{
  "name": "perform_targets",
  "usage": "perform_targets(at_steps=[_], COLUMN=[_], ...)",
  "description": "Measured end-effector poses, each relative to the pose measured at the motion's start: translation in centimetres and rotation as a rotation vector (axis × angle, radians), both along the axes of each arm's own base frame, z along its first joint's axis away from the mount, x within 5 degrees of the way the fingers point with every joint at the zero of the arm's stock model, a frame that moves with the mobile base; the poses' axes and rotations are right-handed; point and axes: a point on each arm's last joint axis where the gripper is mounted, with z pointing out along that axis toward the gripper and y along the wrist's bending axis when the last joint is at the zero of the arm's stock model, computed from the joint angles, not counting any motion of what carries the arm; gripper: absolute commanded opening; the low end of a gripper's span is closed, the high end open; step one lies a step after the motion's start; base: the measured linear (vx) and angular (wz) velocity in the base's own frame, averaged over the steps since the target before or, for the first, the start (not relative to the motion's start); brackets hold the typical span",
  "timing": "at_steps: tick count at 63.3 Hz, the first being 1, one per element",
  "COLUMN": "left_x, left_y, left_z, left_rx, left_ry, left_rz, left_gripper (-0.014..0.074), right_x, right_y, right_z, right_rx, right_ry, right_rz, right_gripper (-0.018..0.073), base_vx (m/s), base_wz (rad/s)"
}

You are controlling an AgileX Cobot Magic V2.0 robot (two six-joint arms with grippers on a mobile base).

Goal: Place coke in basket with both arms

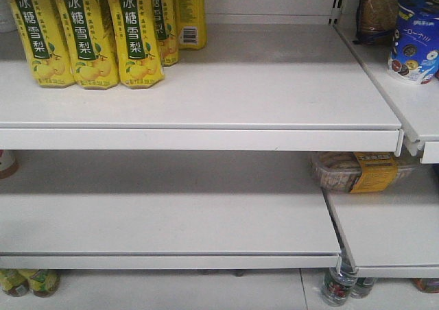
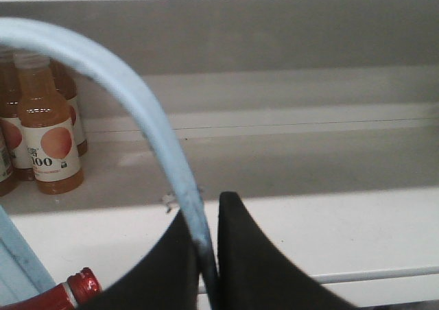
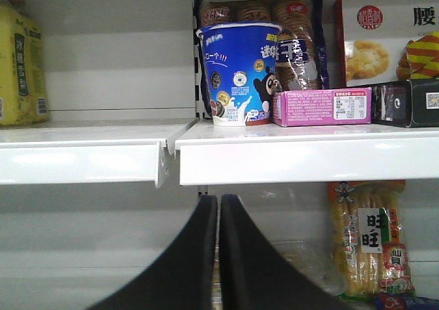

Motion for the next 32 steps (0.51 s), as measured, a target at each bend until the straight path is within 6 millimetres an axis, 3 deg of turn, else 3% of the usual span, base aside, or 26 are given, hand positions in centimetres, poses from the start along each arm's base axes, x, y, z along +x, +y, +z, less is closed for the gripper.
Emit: perform_targets(at_steps=[32], left_x=[0.0], left_y=[0.0], left_z=[0.0], left_rx=[0.0], left_ry=[0.0], left_rz=[0.0], left_gripper=[-0.0006], right_x=[0.0], right_y=[0.0], right_z=[0.0], right_rx=[0.0], right_ry=[0.0], right_rz=[0.0], right_gripper=[-0.0002], base_vx=[0.0], base_wz=[0.0])
